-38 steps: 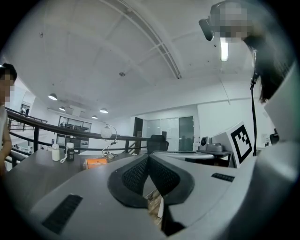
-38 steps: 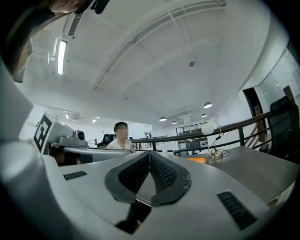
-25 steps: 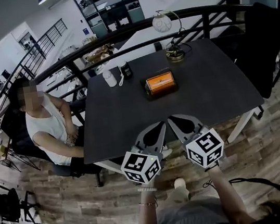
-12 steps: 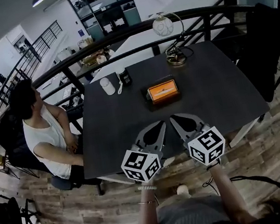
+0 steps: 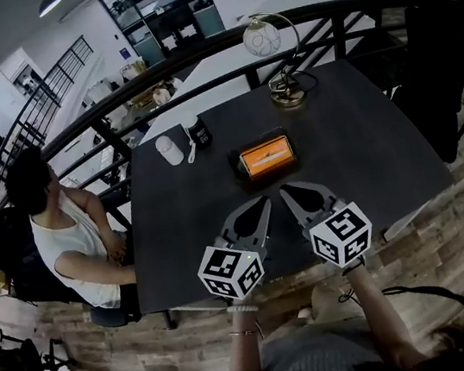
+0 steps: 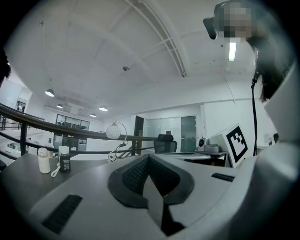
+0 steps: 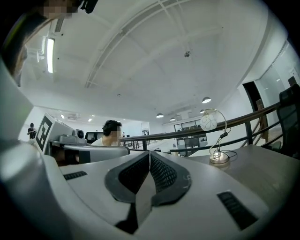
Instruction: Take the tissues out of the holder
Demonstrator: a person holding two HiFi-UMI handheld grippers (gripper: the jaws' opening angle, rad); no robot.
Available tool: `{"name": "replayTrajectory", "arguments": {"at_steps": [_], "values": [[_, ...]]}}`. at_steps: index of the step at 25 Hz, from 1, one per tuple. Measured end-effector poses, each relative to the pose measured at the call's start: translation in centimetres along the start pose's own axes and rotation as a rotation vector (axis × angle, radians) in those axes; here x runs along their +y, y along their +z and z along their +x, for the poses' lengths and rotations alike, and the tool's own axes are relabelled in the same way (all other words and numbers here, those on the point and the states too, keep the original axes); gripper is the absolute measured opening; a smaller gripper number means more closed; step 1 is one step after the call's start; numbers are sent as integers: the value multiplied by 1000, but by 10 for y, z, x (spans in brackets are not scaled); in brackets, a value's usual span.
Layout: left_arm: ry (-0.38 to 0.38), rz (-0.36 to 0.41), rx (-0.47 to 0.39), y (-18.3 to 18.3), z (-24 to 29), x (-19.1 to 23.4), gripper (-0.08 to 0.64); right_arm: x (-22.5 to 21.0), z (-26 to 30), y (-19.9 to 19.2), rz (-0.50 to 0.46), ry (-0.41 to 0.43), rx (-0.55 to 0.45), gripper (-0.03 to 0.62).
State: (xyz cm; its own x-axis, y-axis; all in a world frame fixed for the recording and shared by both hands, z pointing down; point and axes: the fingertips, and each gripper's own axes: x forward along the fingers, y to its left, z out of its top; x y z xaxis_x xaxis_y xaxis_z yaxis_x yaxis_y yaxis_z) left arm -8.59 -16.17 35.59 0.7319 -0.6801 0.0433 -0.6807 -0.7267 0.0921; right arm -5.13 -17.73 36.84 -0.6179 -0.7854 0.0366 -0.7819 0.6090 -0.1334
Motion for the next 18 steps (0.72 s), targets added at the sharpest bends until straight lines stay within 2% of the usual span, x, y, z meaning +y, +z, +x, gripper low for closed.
{"name": "replayTrajectory", "arguments": {"at_steps": [11,18], "values": [[98,-46,0,4,70,49,8,-59,65,8,-36,144,94,14],[162,-71,-5,3,104,70,8,-85,87,7,-52,227,132,14]]}}
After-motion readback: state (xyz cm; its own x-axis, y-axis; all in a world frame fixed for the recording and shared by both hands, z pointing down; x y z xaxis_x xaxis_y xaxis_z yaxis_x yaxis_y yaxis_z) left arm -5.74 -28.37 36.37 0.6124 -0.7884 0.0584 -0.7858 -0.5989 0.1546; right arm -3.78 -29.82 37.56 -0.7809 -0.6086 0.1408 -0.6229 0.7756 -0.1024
